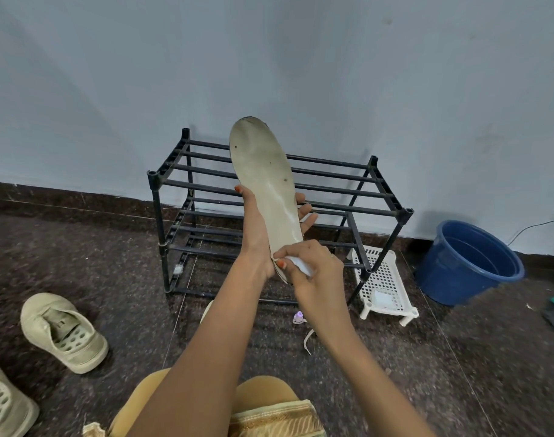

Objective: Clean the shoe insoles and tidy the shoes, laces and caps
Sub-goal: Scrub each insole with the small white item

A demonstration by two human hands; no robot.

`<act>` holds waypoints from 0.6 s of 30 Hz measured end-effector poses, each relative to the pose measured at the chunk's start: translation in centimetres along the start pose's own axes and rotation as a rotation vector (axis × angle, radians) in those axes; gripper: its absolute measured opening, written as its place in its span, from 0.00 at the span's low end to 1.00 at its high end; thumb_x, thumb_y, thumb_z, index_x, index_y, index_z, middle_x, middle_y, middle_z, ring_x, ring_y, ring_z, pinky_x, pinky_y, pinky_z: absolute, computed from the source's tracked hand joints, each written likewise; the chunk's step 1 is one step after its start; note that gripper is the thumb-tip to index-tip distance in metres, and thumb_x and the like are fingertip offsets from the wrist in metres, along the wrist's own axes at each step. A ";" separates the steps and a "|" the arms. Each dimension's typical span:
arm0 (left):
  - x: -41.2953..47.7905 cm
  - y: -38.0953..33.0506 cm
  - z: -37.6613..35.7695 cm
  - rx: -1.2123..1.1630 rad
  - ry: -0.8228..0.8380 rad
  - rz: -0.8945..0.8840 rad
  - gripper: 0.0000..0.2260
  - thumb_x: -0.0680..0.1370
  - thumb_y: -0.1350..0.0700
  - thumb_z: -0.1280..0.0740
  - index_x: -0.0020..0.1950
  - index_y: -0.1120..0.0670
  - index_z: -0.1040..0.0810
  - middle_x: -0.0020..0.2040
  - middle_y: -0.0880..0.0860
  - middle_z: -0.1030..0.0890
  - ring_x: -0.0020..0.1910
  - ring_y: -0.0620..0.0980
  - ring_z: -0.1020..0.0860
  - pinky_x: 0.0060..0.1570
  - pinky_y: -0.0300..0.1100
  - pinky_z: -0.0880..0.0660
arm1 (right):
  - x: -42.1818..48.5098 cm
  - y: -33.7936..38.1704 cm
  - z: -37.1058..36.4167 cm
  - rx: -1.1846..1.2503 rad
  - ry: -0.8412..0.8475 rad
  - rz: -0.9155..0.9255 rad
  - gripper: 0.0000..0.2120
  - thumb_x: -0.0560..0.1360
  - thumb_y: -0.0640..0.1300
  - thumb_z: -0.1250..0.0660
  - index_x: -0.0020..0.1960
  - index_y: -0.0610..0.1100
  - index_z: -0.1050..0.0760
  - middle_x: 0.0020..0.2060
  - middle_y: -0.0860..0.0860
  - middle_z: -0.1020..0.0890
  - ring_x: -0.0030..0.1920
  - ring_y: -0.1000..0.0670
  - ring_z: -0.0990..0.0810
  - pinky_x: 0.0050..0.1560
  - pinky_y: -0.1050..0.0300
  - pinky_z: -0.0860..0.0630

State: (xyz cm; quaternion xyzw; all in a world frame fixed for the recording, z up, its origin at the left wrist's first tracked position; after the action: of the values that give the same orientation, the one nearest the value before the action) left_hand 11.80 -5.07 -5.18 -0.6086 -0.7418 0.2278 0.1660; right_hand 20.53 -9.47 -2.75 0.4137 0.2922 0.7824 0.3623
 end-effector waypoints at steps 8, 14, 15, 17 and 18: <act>0.1 0.5 0.0 0.009 0.017 0.045 0.42 0.72 0.27 0.59 0.47 0.61 0.23 0.36 0.57 0.20 0.36 0.50 0.19 0.45 0.43 0.20 | 0.9 -0.1 0.1 -0.063 -0.061 0.012 0.06 0.69 0.42 0.34 0.43 0.49 0.20 0.42 0.54 0.21 0.46 0.52 0.25 0.55 0.38 0.31; 0.1 0.9 -0.1 0.058 0.063 0.073 0.43 0.71 0.26 0.61 0.46 0.59 0.22 0.38 0.56 0.20 0.38 0.50 0.20 0.46 0.44 0.23 | 2.5 -0.3 0.2 -0.152 -0.103 0.012 0.06 0.71 0.40 0.33 0.45 0.46 0.19 0.44 0.49 0.21 0.47 0.47 0.24 0.55 0.38 0.31; 0.0 0.8 -0.1 0.055 0.062 0.070 0.43 0.71 0.26 0.61 0.46 0.59 0.22 0.38 0.56 0.20 0.38 0.50 0.20 0.46 0.44 0.22 | 2.5 -0.2 0.1 -0.144 -0.097 0.016 0.06 0.71 0.40 0.33 0.46 0.45 0.19 0.44 0.49 0.21 0.47 0.48 0.24 0.55 0.38 0.31; 0.0 0.6 -0.1 0.054 0.044 0.059 0.43 0.71 0.26 0.61 0.46 0.60 0.22 0.36 0.56 0.19 0.37 0.50 0.19 0.46 0.43 0.20 | 2.1 -0.1 0.0 -0.097 -0.074 0.013 0.06 0.71 0.41 0.34 0.46 0.45 0.19 0.44 0.50 0.20 0.47 0.49 0.25 0.54 0.39 0.30; -0.1 0.5 0.0 0.049 0.031 0.051 0.43 0.72 0.26 0.60 0.45 0.61 0.22 0.36 0.56 0.19 0.36 0.50 0.19 0.46 0.43 0.20 | 1.9 -0.1 -0.1 -0.064 -0.056 0.001 0.07 0.70 0.41 0.35 0.45 0.45 0.20 0.45 0.50 0.20 0.47 0.50 0.26 0.55 0.42 0.30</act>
State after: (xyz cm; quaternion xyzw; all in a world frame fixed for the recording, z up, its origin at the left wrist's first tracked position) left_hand 12.27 -5.04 -5.46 -0.6266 -0.7176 0.2403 0.1865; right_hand 19.74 -7.95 -2.04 0.4238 0.2566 0.7796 0.3830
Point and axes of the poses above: each hand's wrist, its own x-axis towards the middle knuckle, its own z-axis out of the back of the hand, y = z × x, the point moved 8 cm from there along x, towards the middle knuckle
